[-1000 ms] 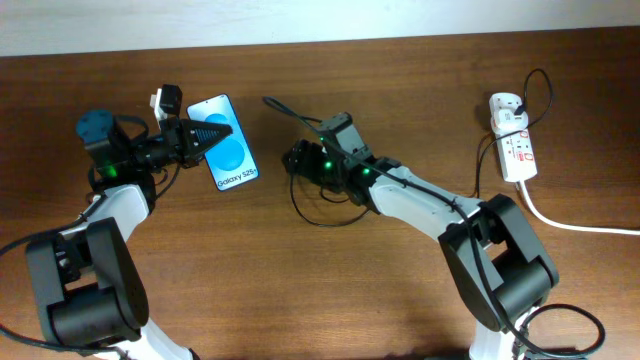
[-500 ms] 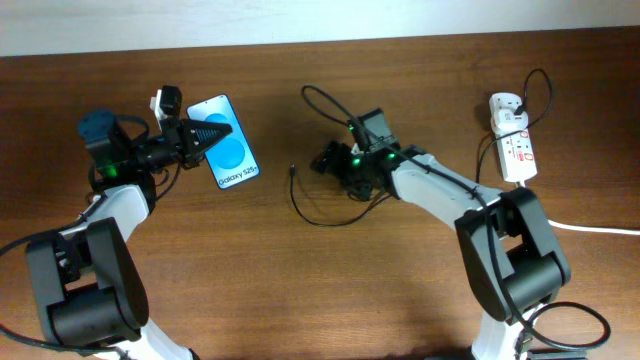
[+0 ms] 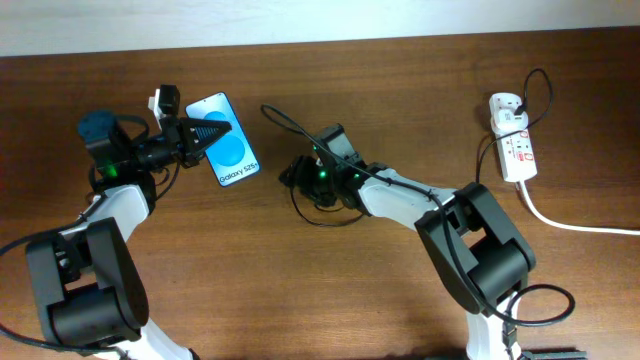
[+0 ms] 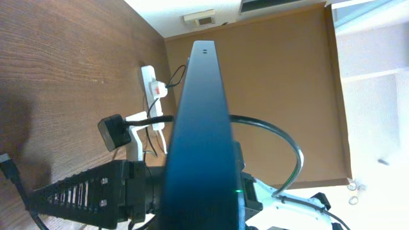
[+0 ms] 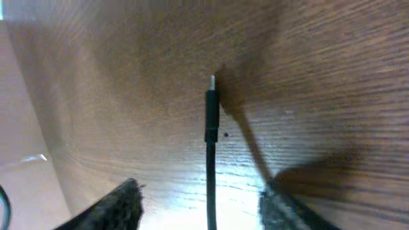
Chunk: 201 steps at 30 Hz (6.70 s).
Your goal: Plug charger to phone and switch on socket
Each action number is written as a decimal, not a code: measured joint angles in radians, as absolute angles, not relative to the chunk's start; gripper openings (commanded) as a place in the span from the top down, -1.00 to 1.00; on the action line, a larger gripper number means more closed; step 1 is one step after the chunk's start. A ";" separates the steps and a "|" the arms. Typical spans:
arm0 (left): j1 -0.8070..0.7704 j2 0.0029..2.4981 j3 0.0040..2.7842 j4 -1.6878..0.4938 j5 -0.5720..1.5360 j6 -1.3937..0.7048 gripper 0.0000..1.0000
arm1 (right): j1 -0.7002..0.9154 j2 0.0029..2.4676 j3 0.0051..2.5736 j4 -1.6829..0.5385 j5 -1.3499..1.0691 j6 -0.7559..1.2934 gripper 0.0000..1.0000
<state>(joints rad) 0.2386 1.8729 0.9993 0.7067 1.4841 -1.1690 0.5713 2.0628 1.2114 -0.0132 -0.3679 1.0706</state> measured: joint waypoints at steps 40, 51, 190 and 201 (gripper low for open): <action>-0.031 1.874 0.991 1.267 1.373 -1.600 1.00 | 0.508 1.016 0.960 -0.456 -0.500 0.701 0.91; -0.025 1.874 0.991 1.276 1.319 -1.729 1.00 | 0.508 1.209 0.748 0.076 -0.716 0.891 0.91; -0.090 1.874 0.991 1.448 1.336 -1.834 1.00 | 0.495 1.198 0.801 -0.104 -0.863 0.733 0.91; -0.090 1.874 0.991 1.448 1.412 -1.838 1.00 | 0.559 1.203 0.801 -0.102 -0.805 0.702 0.92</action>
<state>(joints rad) -0.0898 1.8740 0.9909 1.4483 1.4120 -1.8381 0.5591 1.2026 0.8013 -0.1024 -0.8047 0.7021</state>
